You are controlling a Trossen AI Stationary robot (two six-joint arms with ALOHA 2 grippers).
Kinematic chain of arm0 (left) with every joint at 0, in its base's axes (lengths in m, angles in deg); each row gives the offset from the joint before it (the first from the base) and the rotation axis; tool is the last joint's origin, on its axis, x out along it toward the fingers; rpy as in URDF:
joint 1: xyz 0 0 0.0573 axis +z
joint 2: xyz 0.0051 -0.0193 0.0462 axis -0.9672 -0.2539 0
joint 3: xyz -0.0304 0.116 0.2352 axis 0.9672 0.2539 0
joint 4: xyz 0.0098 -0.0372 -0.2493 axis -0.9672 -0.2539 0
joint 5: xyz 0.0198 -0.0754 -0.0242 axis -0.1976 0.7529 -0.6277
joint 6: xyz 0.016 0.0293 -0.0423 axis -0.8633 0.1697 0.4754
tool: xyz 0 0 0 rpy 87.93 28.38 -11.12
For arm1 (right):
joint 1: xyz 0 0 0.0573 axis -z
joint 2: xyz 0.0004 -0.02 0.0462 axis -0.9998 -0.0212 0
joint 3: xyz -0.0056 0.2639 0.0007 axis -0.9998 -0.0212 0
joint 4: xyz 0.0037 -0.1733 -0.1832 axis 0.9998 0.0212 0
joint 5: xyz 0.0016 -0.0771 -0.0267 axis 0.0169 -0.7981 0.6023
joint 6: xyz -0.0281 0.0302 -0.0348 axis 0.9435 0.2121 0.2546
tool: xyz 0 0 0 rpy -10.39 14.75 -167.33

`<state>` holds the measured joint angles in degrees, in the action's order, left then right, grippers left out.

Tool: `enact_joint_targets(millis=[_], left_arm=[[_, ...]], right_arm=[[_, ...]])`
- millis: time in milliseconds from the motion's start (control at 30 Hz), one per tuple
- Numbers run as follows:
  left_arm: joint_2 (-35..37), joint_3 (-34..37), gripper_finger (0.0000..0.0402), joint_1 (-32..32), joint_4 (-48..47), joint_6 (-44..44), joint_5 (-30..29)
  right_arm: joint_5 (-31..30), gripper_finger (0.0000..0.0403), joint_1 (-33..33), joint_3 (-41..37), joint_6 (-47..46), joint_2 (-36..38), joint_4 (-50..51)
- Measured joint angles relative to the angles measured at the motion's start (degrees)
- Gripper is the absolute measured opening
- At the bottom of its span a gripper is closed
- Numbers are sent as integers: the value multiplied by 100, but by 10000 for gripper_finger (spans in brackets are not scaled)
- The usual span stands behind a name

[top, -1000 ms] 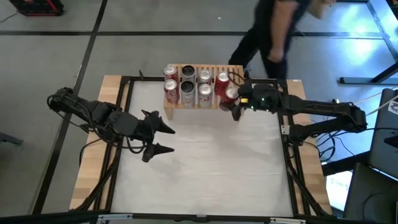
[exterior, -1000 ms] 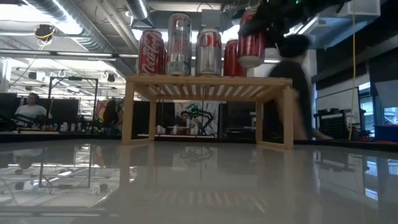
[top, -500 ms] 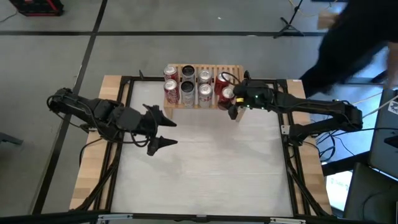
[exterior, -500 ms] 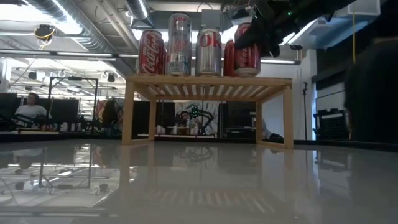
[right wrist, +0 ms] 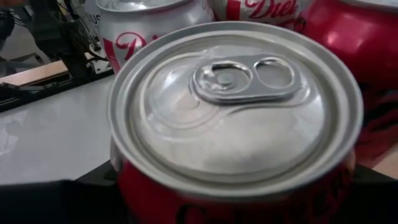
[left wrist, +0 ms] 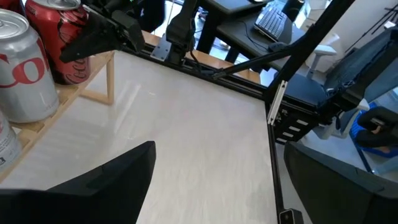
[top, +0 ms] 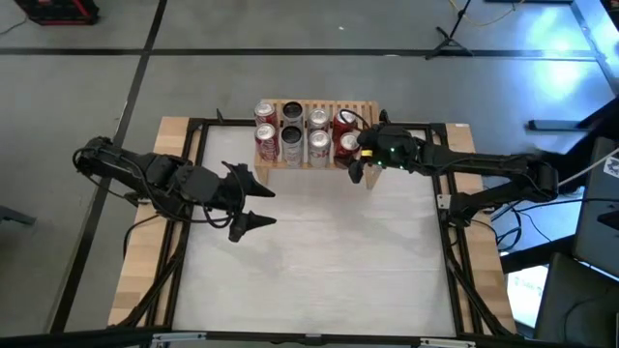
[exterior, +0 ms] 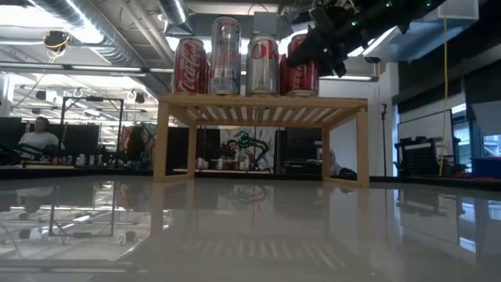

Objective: Place canned beverage on shelf
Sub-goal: Put the dark red soda can on the shelf aligned with the dark red soda can

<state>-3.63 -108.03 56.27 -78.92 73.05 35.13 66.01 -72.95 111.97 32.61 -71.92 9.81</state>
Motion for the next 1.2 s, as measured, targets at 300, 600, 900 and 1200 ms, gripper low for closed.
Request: enact_joint_targets(millis=[300, 600, 900, 1200], left_arm=[[0, 0, 351, 0, -4, -17, -2], [0, 0, 351, 0, -5, -15, 5], [0, 2, 351, 0, -6, -22, 35], [0, 2, 351, 0, -6, -26, 39]], right_arm=[[-14, 278, -2, 7, -32, -139, -175], [-186, 285, -7, 7, -8, -169, -216], [-218, 387, -7, -2, -8, -173, -237], [-216, 348, -5, 287, 0, -157, -112]])
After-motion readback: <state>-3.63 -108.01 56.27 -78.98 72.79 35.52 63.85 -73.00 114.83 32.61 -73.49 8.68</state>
